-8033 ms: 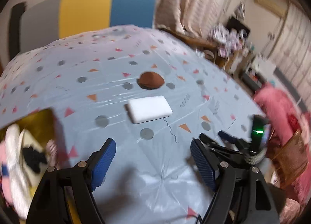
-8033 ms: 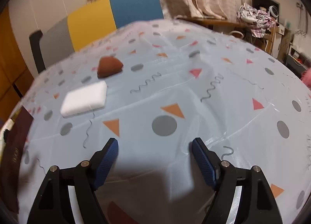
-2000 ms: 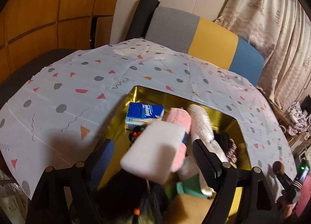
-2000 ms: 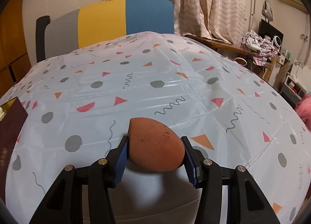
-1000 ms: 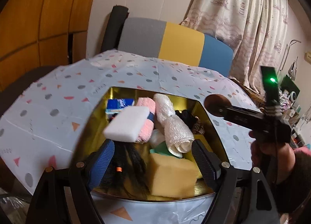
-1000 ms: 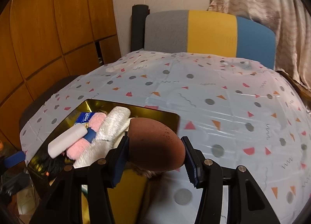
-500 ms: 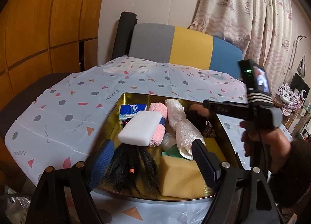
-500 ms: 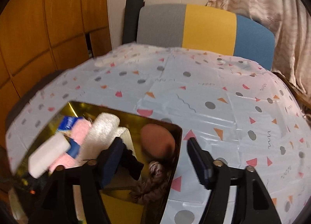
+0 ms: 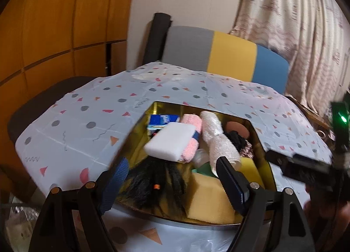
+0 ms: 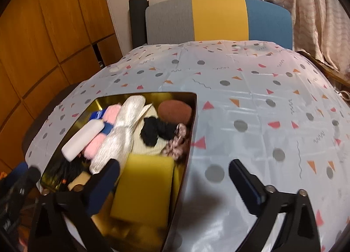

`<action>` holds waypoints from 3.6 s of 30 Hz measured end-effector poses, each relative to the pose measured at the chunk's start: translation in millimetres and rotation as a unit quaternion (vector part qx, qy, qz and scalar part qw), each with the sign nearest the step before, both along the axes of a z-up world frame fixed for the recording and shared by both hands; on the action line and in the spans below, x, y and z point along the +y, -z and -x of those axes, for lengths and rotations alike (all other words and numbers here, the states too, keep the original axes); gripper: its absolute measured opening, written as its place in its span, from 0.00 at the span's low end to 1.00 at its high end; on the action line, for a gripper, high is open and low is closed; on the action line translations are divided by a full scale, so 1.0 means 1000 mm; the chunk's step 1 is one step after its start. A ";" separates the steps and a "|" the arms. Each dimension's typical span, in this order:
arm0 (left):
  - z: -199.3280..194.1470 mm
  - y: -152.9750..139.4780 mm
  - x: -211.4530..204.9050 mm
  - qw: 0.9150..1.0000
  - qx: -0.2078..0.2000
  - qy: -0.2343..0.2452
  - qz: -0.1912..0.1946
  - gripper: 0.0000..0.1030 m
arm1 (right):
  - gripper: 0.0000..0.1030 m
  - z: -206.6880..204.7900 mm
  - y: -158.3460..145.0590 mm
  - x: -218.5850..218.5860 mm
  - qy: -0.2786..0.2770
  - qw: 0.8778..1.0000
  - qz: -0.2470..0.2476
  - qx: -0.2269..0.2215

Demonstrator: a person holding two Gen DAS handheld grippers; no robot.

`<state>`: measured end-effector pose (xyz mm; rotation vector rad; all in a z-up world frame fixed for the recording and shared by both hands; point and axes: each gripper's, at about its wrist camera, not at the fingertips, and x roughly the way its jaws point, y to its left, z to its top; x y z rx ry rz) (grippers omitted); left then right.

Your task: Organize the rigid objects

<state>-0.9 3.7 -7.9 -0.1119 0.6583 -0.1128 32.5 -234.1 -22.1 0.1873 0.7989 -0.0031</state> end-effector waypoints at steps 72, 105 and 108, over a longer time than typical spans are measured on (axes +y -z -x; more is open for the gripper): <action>0.004 -0.024 0.009 0.991 0.058 -0.038 -0.111 0.80 | 1.00 0.041 -0.032 0.064 0.063 0.994 0.072 0.049; 0.005 -0.021 0.009 0.991 0.060 -0.035 -0.111 0.80 | 1.00 0.040 -0.028 0.062 0.063 0.994 0.070 0.054; 0.005 -0.021 0.008 0.991 0.057 -0.034 -0.113 0.80 | 1.00 0.040 -0.028 0.062 0.064 0.994 0.069 0.055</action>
